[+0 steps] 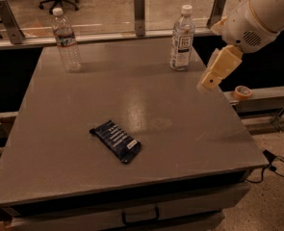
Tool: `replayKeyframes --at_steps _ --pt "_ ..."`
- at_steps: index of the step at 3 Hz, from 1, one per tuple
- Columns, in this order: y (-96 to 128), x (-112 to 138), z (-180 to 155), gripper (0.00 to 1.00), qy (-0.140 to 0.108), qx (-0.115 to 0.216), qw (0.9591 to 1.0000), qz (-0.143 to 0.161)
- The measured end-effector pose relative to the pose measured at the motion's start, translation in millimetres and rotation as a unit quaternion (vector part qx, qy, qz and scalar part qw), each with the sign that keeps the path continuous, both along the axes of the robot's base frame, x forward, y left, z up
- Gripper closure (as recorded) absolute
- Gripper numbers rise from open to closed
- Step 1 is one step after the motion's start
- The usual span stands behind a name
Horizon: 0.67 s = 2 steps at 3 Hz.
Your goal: Move blue plastic bottle near rxbar blueberry
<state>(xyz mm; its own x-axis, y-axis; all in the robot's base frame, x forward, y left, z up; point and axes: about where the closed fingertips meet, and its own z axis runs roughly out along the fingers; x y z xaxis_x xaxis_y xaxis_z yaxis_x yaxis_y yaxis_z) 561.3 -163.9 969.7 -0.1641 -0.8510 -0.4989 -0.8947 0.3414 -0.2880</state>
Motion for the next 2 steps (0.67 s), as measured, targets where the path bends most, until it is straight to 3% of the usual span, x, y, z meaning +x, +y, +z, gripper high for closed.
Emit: replayKeyframes --at_steps 1,2 --pt "0.0 0.0 0.0 0.0 0.0 0.0 1.0 0.0" --pt "-8.4 13.7 -7.9 0.0 -0.012 0.005 0.9997 -0.023"
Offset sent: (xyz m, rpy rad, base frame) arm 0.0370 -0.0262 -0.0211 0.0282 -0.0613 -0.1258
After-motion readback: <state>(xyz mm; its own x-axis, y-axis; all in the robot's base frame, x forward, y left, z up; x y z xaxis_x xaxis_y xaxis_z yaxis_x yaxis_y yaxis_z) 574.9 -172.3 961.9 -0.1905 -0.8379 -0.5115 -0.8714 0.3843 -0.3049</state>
